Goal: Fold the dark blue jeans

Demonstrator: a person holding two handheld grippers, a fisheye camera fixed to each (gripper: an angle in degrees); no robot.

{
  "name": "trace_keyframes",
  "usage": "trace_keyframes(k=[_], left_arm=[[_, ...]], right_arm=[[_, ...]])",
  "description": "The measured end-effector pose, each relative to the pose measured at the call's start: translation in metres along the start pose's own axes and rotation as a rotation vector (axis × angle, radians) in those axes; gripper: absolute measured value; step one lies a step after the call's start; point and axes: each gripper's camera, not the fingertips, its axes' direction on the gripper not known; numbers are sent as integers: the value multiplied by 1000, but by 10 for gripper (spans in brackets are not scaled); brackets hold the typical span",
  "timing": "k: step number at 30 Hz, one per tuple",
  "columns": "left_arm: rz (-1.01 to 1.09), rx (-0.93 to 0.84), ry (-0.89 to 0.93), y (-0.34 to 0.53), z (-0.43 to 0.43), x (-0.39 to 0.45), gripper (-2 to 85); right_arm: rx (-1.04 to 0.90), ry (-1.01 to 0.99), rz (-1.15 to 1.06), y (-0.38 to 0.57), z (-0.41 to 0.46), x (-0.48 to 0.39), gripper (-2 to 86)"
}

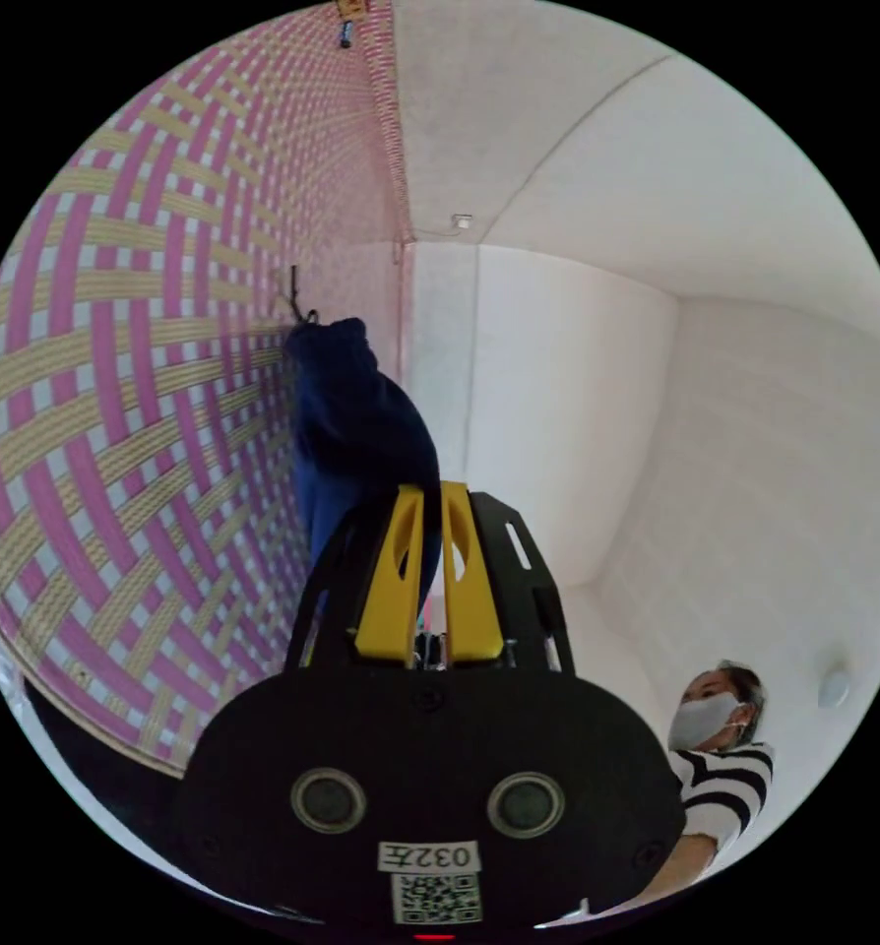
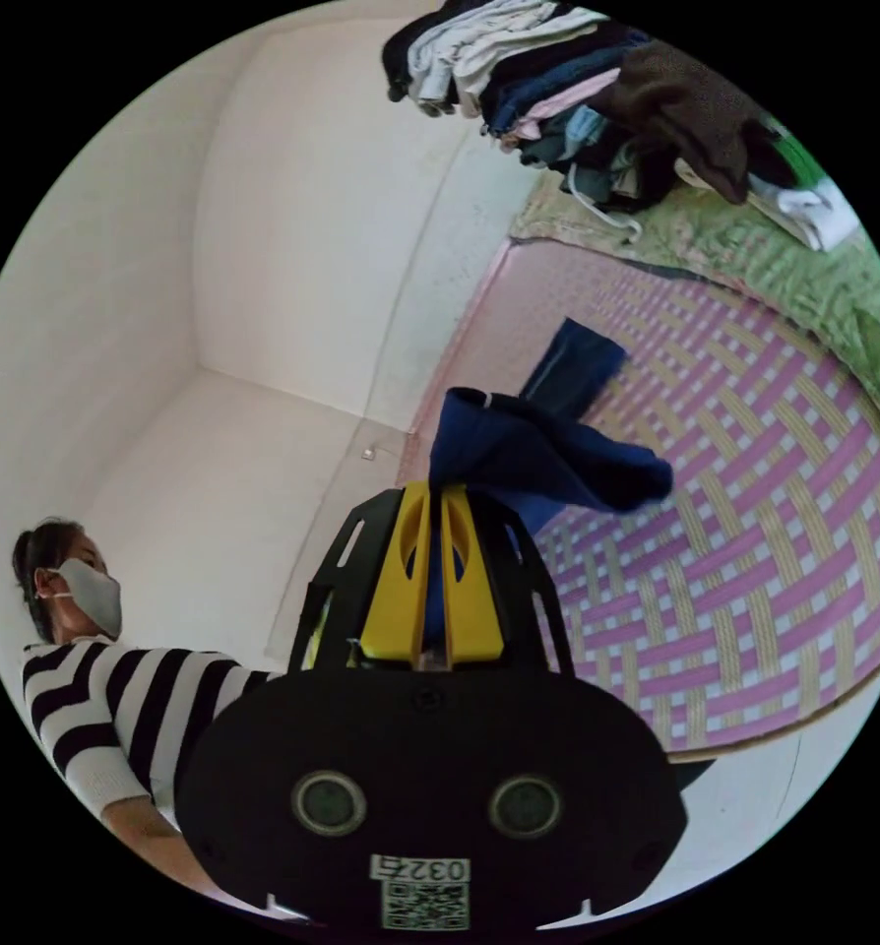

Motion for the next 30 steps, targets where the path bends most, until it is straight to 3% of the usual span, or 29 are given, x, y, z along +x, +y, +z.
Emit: trace_keyframes(k=[3, 5, 10, 15, 18, 21, 25, 27, 30], left_arm=[[22, 9, 89, -10, -6, 5, -14], [-165, 11, -35, -16, -18, -13, -15], [-244, -10, -133, -15, -32, -3, -15], [-257, 0, -22, -41, -9, 32, -15], [-216, -57, -16, -89, 44, 72, -12], [-139, -152, -132, -149, 128, 104, 1], [-102, -219, -278, -204, 248, 78, 49], [-130, -198, -369, -210, 267, 56, 52], [-117, -162, -390, -199, 262, 37, 40]], right_arm=[[16, -57, -1, -6, 2, -4, -10], [14, -14, 54, -8, 5, 1, -10], [-38, 12, 50, -10, 20, -9, -10], [-88, 73, 38, -41, 38, -34, -9], [-112, 53, 21, -89, 66, -52, -7], [-163, 87, 42, -156, 122, -57, 3], [-183, 351, 130, -233, 216, -7, 91], [-228, 495, 219, -246, 240, 24, 93], [-140, 449, 249, -242, 243, 46, 91]])
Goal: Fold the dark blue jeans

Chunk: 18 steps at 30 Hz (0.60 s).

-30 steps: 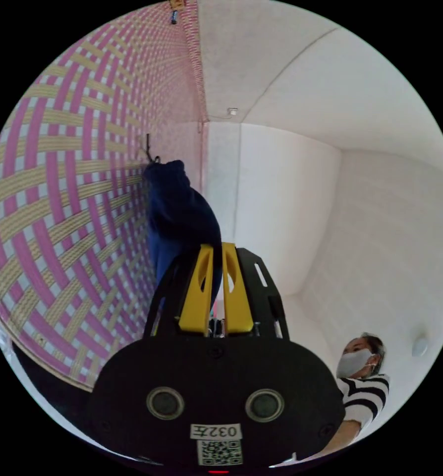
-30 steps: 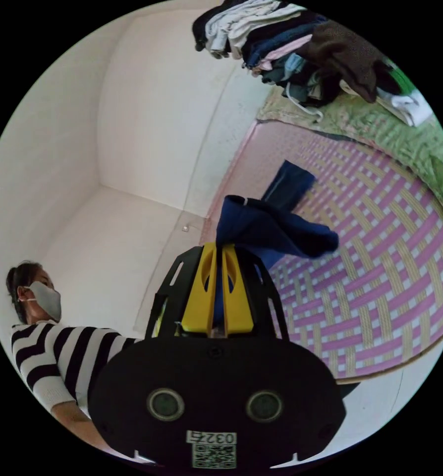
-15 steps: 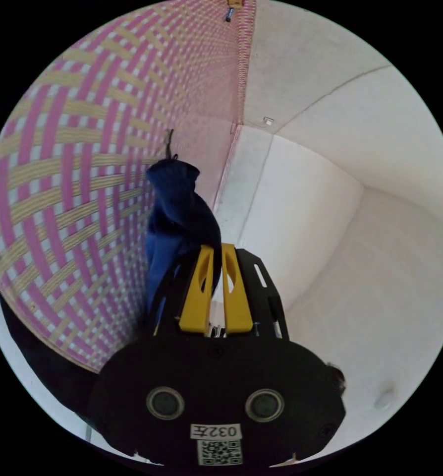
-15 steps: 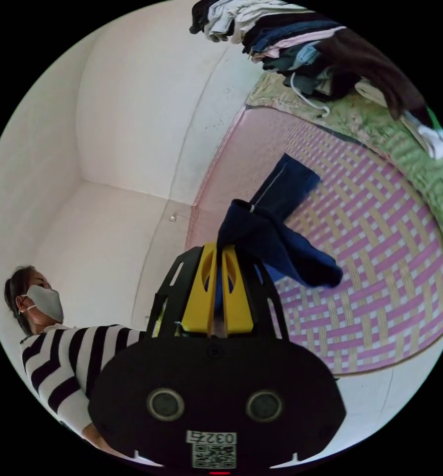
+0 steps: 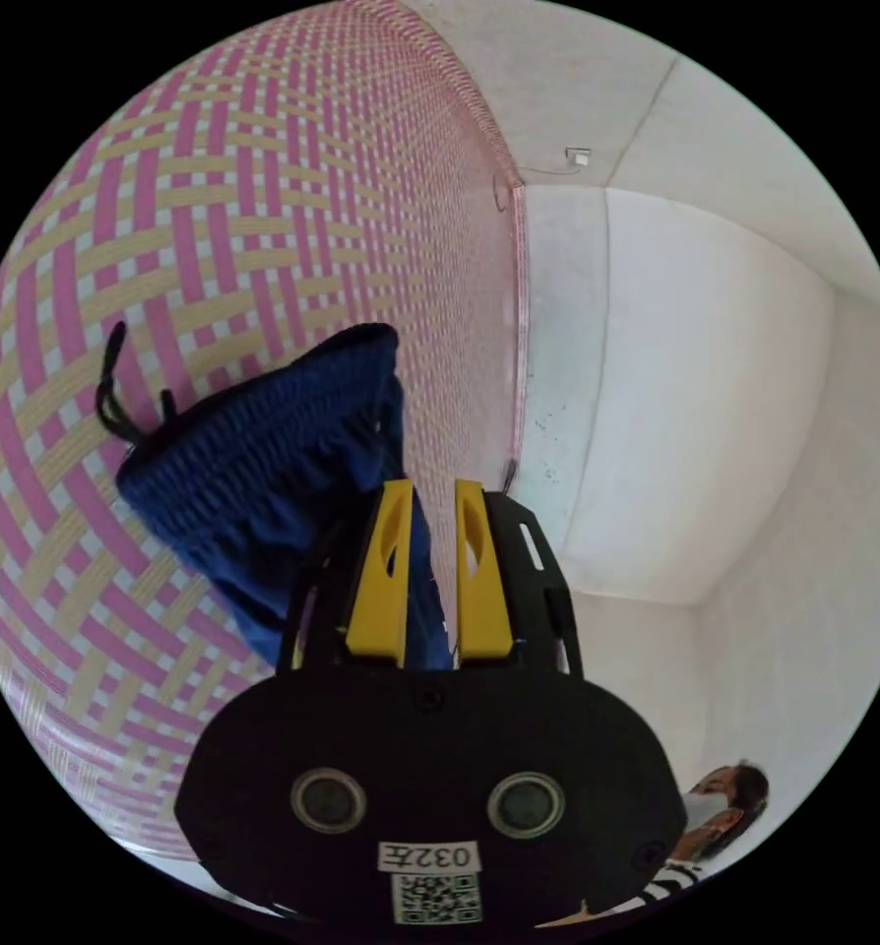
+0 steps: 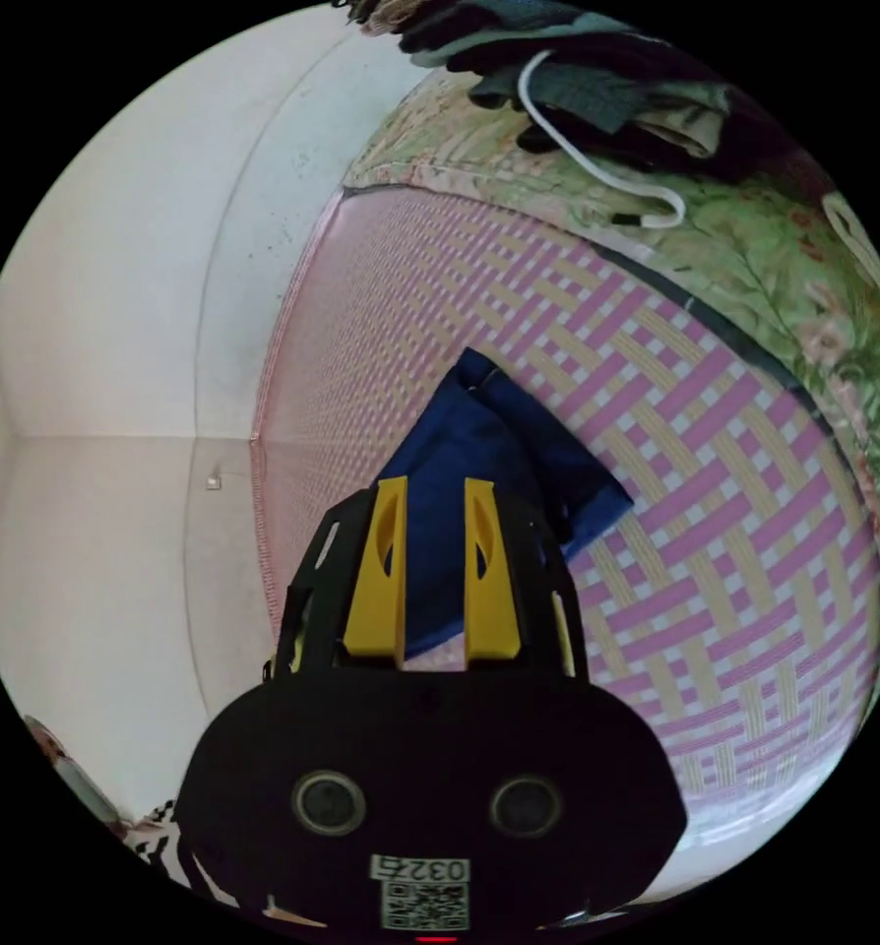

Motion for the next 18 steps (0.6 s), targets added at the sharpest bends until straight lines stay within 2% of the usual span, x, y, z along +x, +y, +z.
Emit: trace_keyframes(k=[3, 7, 11, 14, 16, 18], left_arm=[[19, 28, -65, 31, -19, -21, 39], [-66, 189, -117, 91, -65, -57, 67], [-124, 98, -25, 104, -46, -87, 124], [-136, 86, 60, 92, -19, -89, 135], [-135, 93, 64, 81, -3, -84, 132], [-155, 95, -14, 70, 9, -80, 109]], right_arm=[[23, 1, 16, 16, 2, 22, 95], [94, 24, 100, 43, -1, 59, 113], [17, -63, 132, 40, 30, 75, 125], [10, -83, 133, 26, 52, 67, 121], [-16, -101, 122, 15, 69, 59, 103], [-40, -85, 123, 3, 84, 53, 58]])
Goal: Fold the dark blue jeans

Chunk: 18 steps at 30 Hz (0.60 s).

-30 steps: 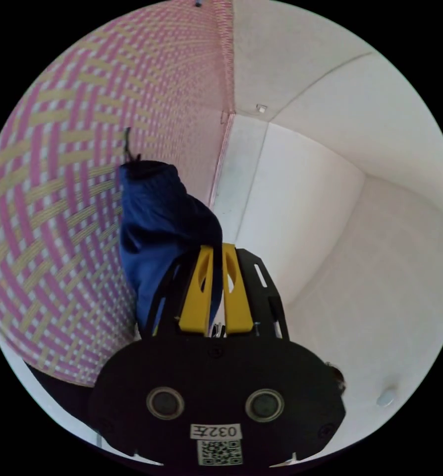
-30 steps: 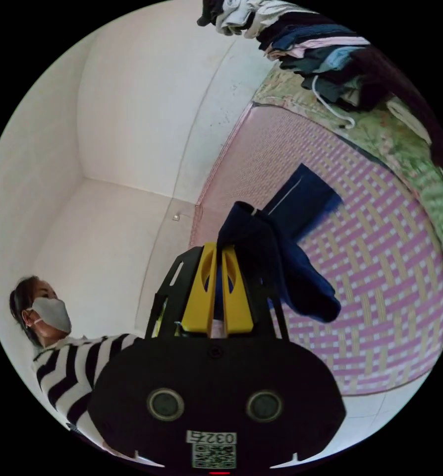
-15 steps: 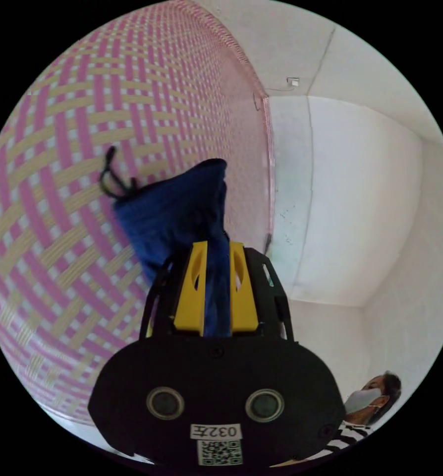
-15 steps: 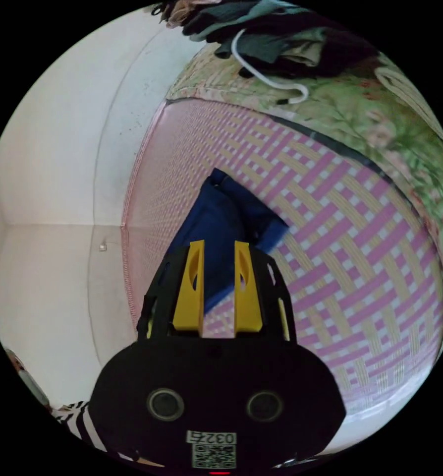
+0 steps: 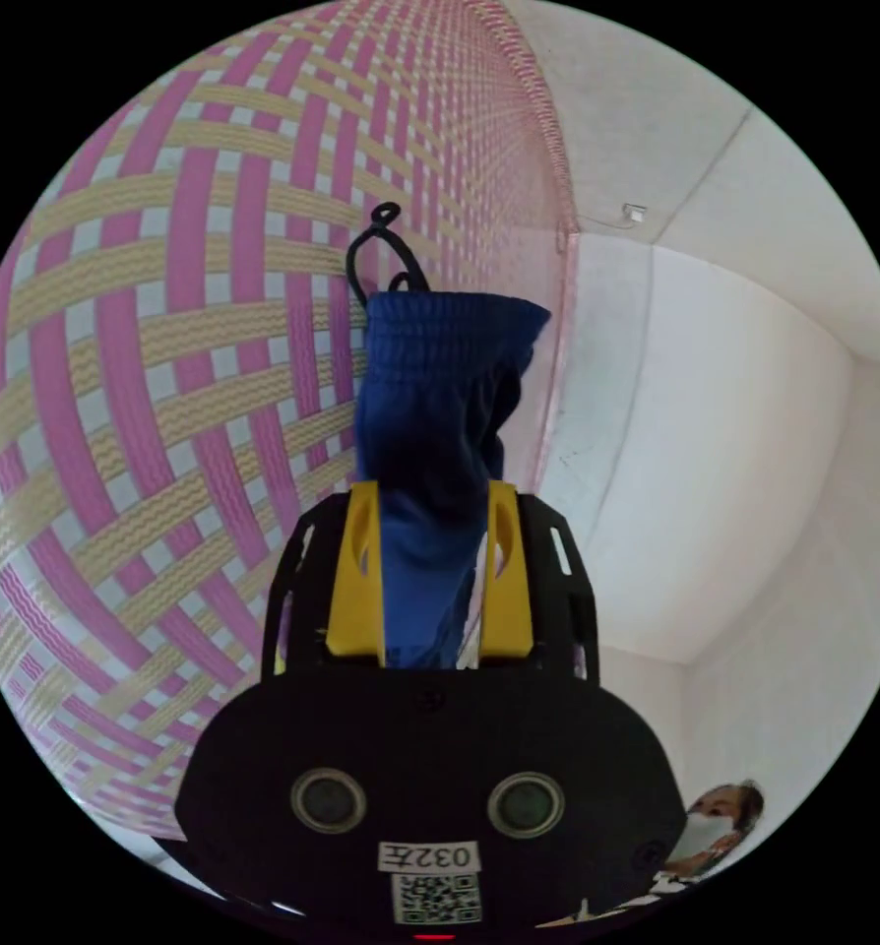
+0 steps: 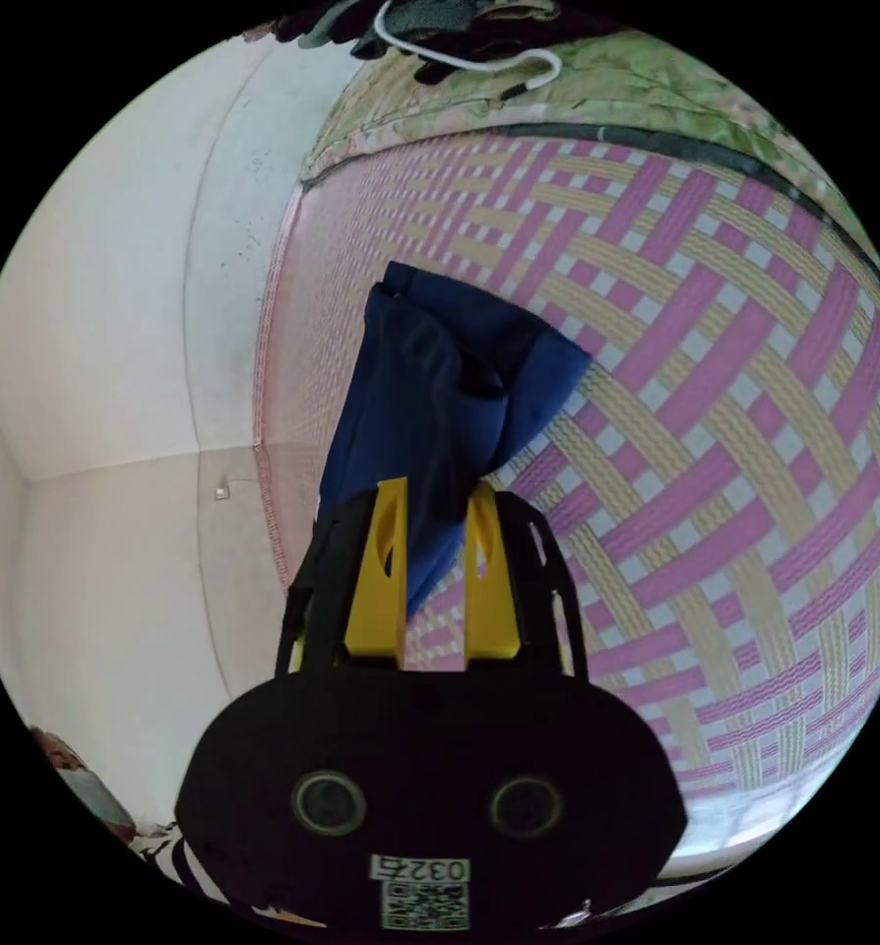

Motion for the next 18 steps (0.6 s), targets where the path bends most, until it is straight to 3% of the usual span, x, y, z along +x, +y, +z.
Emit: trace_keyframes(k=[2, 7, 11, 15, 18], left_arm=[[-61, 11, -88, -9, 8, -3, 49], [-68, -72, 82, -2, -12, -8, -5], [-30, -293, -20, 58, -29, -31, -8], [-90, -360, -42, 105, -33, -96, 17], [-43, -330, 28, 119, -50, -117, 38]], right_arm=[[-16, 35, -17, -12, 11, -7, 28], [-2, -18, -91, -19, -15, -13, 10], [102, 70, -29, -17, -60, 23, 22], [73, 84, 66, -18, -70, 67, 75], [131, 232, 42, 3, -76, 59, 88]])
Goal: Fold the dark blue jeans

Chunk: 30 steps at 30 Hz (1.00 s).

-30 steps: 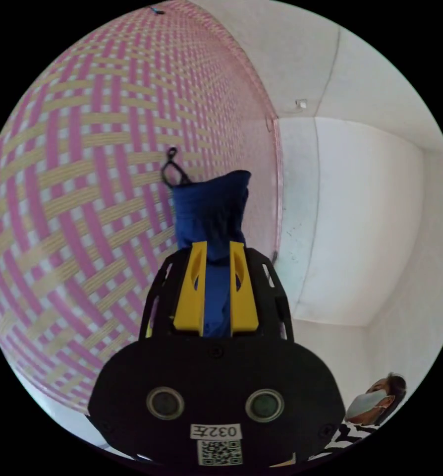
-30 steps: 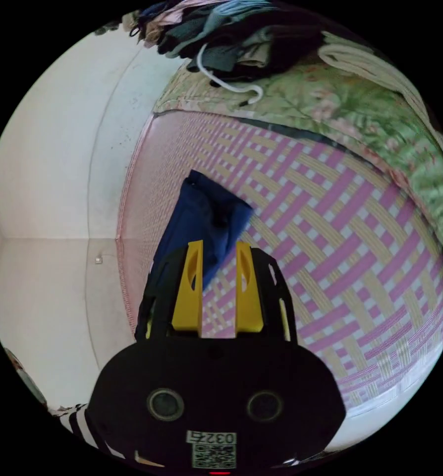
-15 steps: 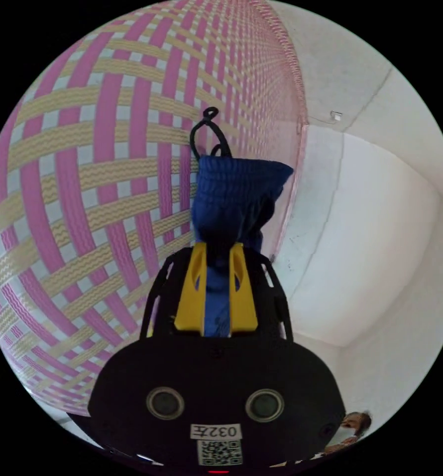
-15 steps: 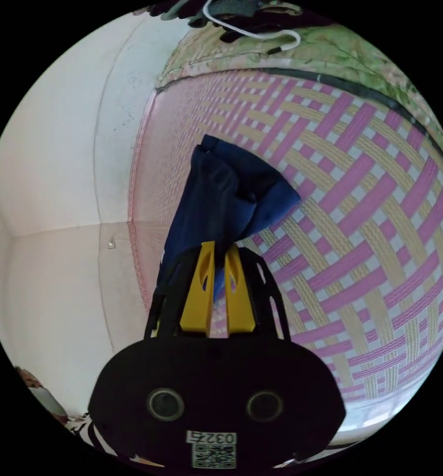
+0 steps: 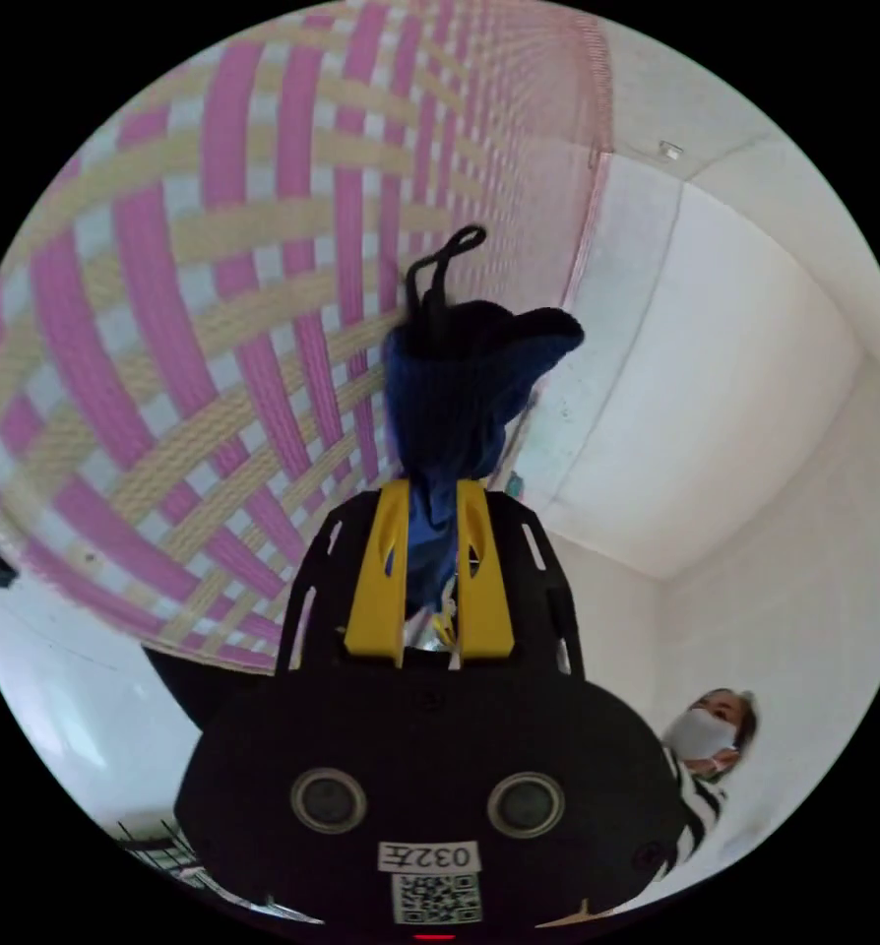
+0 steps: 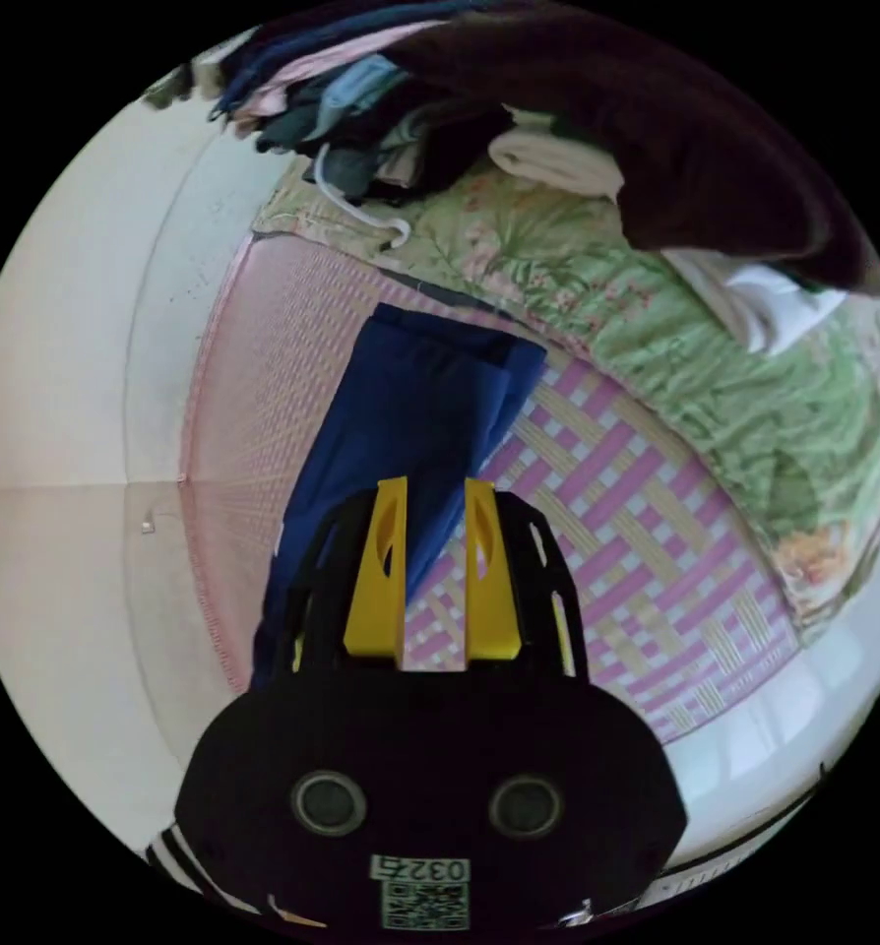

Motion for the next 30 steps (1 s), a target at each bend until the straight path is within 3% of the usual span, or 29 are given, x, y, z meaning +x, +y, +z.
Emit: trace_keyframes(k=[3, 6, 11, 13, 16, 19, 27, 30], left_arm=[[178, 125, -270, 13, -35, 27, 50], [408, 173, -379, 8, -43, 57, 94], [543, -97, -427, -52, 19, 59, 104], [554, -190, -467, -66, 34, 50, 86], [512, -305, -341, -87, 28, 41, 39], [627, -342, -141, -86, 20, 72, 16], [785, -513, -285, -90, 75, 146, 7], [783, -546, -305, -103, 88, 151, 4]], right_arm=[[99, 84, -138, 41, -7, -25, 79], [-72, -93, -438, 89, 30, -53, 66], [-629, -258, -786, 199, 146, -99, 66], [-756, -274, -845, 229, 174, -110, 68], [-862, -259, -910, 266, 207, -120, 74], [-866, -247, -956, 289, 223, -128, 82], [-764, -203, -963, 317, 239, -120, 83], [-711, -228, -975, 320, 241, -122, 36]])
